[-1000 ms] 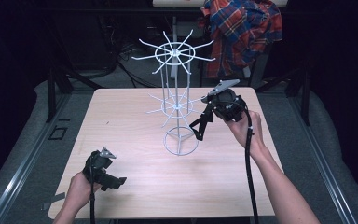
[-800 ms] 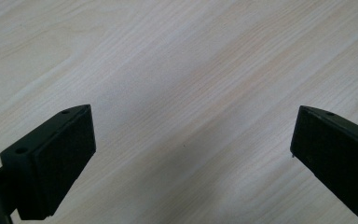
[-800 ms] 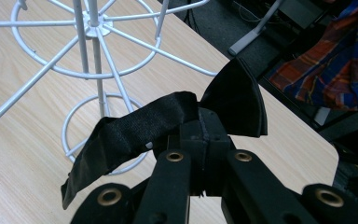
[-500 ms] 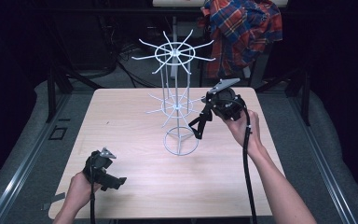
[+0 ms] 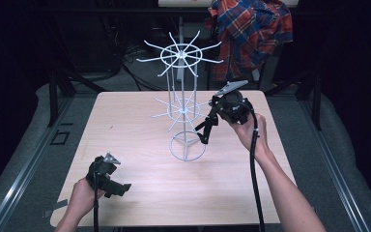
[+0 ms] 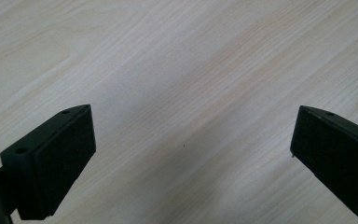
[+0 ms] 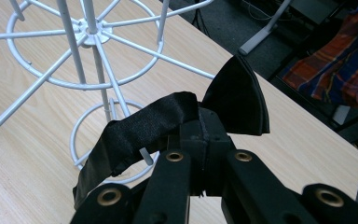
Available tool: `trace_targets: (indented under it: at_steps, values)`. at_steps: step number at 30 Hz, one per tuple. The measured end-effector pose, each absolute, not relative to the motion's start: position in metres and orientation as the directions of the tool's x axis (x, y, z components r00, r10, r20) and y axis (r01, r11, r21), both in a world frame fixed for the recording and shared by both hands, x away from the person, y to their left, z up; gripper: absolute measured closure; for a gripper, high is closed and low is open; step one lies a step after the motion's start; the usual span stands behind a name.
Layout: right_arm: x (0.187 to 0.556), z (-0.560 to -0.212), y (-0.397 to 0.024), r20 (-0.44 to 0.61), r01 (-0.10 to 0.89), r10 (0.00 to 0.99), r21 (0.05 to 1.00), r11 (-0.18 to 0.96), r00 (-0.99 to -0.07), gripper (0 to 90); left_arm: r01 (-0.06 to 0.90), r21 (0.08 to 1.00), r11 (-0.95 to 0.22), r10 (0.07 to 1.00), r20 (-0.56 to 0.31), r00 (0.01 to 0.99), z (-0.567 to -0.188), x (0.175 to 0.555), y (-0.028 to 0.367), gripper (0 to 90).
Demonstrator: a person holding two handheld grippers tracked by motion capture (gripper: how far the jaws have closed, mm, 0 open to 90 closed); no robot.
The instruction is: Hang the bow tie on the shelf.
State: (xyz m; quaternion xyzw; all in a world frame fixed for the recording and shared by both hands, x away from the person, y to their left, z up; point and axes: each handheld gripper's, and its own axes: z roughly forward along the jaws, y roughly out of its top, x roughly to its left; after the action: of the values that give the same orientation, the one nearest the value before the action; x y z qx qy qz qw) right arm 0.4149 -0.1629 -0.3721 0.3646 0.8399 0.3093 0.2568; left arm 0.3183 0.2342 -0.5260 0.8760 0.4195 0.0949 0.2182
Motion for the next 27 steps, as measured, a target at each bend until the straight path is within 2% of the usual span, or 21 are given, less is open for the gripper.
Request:
trace_targets:
  at_steps: [27]
  values:
    - [0.428,-0.394,-0.171,-0.126,0.532,0.780,0.664,0.525,-0.613,90.0,0.693,0.461,-0.554,0.776,-0.017,0.631,-0.526,0.318,0.234,0.1]
